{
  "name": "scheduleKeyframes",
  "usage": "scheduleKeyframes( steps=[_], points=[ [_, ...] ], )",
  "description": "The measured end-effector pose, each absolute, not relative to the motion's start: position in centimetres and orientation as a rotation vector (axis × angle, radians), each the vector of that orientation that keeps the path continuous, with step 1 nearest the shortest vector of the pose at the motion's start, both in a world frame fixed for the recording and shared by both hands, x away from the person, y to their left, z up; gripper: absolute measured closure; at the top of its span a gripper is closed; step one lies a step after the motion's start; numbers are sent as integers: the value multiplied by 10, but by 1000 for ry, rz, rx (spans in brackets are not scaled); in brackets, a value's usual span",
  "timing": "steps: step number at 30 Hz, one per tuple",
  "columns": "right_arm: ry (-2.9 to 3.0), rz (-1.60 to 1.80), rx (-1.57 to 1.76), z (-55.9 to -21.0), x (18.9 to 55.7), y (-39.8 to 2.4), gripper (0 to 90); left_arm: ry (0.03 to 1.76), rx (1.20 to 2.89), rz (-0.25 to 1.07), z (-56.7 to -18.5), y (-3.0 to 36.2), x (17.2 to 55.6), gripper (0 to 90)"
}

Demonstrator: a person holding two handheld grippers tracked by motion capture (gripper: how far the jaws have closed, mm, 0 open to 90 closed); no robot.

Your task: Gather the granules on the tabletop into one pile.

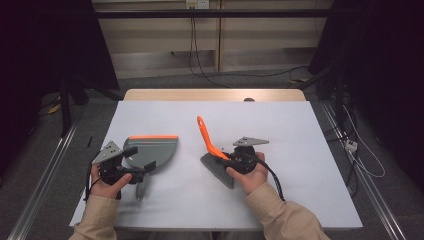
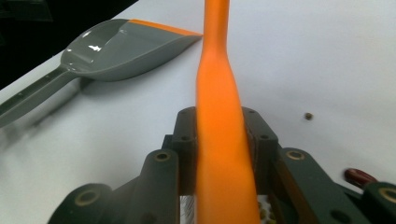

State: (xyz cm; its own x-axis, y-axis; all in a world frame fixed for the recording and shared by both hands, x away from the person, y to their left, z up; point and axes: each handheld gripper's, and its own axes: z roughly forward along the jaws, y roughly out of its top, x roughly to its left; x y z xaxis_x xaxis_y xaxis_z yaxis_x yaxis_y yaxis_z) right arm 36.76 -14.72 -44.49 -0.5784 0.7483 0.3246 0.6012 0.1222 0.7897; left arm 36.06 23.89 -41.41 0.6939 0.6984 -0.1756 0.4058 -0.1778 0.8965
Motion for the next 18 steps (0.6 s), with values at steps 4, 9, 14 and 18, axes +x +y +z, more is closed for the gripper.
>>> scheduleKeyframes(
  steps=[4, 9, 14, 18],
  points=[
    [2214, 1440, 1370, -445, 367, -157, 710, 873, 1808, 332, -414, 238, 360, 55],
    [2188, 1440, 1390, -444, 367, -168, 712, 872, 1812, 332, -415, 236, 360, 55],
    [2159, 1521, 1423, -440, 371, -174, 714, 868, 1815, 330, -415, 235, 361, 55],
    [2112, 1591, 1361, -423, 379, -180, 714, 869, 1814, 327, -416, 234, 362, 55]
  ],
)
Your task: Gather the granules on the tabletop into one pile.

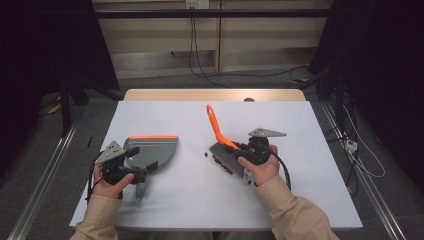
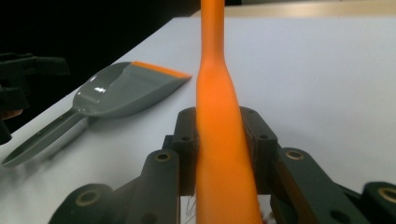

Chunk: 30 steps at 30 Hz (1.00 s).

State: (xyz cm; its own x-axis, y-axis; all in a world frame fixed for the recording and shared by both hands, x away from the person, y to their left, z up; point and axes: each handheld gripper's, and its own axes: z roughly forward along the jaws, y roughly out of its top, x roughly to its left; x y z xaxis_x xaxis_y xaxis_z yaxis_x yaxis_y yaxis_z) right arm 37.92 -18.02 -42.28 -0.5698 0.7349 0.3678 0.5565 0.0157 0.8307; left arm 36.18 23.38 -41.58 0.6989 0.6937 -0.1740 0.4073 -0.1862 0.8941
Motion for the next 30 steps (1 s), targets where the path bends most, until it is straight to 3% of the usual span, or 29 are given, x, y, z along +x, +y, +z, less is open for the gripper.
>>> scheduleKeyframes(
  steps=[5, 12, 20, 22, 24, 27, 30],
  points=[
    [2094, 1566, 1229, -411, 404, -194, 713, 872, 1816, 325, -416, 234, 362, 55],
    [2160, 1375, 1019, -430, 438, -208, 713, 875, 1820, 322, -417, 235, 363, 55],
    [2230, 1287, 999, -442, 442, -204, 707, 878, 1823, 322, -418, 234, 364, 55],
    [2261, 1262, 1057, -439, 442, -203, 619, 877, 1824, 320, -418, 234, 364, 55],
    [2272, 1202, 1051, -435, 443, -202, 591, 876, 1821, 320, -417, 234, 363, 55],
    [2308, 1185, 1050, -427, 445, -201, 607, 879, 1820, 321, -417, 235, 363, 55],
    [2369, 1105, 1042, -425, 448, -198, 705, 877, 1821, 320, -418, 235, 363, 55]
  ],
)
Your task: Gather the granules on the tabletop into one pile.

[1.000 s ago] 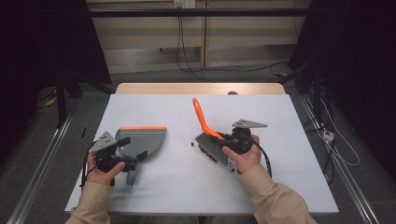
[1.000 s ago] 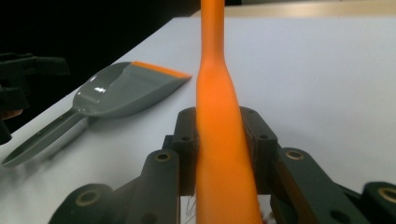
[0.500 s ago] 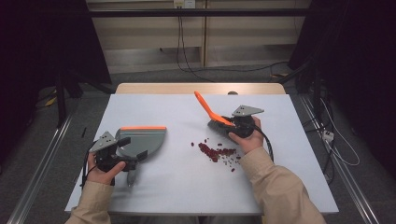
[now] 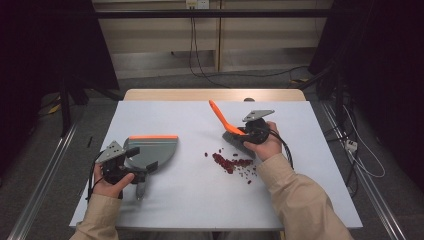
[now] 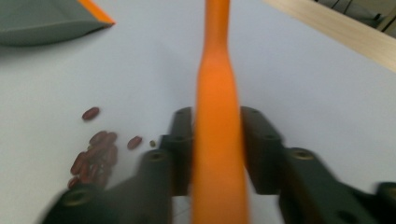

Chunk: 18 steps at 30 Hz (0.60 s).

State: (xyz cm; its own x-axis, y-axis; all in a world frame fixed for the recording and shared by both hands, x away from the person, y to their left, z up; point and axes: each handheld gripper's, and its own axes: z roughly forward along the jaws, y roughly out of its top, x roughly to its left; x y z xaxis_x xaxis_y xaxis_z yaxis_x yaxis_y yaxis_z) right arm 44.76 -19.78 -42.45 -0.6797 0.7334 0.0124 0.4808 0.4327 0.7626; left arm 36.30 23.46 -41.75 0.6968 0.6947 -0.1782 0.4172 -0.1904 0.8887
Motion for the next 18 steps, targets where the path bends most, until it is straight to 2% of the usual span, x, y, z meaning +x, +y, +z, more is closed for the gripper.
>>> scheduleKeyframes(
  steps=[18],
  points=[
    [2457, 1153, 769, -424, 417, -174, 713, 867, 1822, 319, -416, 234, 362, 55]
  ],
)
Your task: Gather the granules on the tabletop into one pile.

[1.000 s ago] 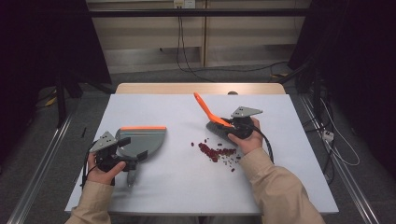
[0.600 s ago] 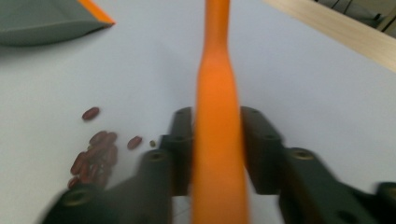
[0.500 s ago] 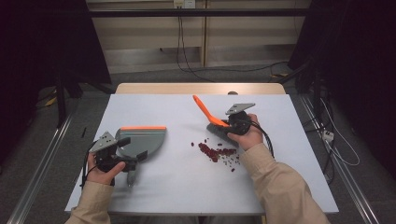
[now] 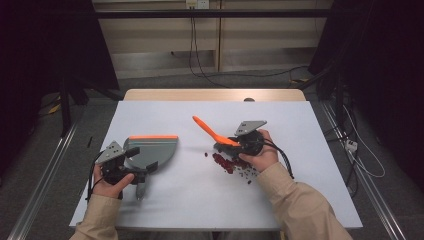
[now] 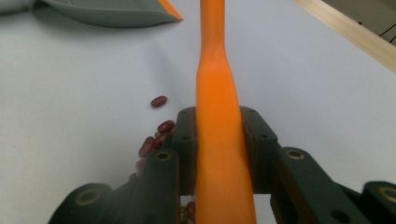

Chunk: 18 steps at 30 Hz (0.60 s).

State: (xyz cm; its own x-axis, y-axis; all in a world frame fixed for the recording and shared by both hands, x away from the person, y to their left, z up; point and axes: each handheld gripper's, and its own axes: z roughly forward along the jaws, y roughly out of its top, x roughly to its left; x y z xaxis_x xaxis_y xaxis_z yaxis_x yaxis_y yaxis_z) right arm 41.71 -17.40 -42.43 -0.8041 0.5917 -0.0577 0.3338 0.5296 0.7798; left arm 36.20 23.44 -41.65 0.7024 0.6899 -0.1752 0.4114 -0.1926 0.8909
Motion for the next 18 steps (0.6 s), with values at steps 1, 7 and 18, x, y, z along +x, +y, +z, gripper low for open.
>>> scheduleKeyframes(
  steps=[1, 7, 18],
  points=[
    [2446, 1147, 763, -423, 416, -173, 713, 864, 1822, 318, -416, 234, 362, 55],
    [2316, 1248, 876, -408, 410, -185, 713, 840, 1814, 295, -416, 232, 364, 55],
    [2075, 1055, 1161, -423, 361, -241, 713, 809, 1782, 245, -415, 230, 365, 55]
  ],
)
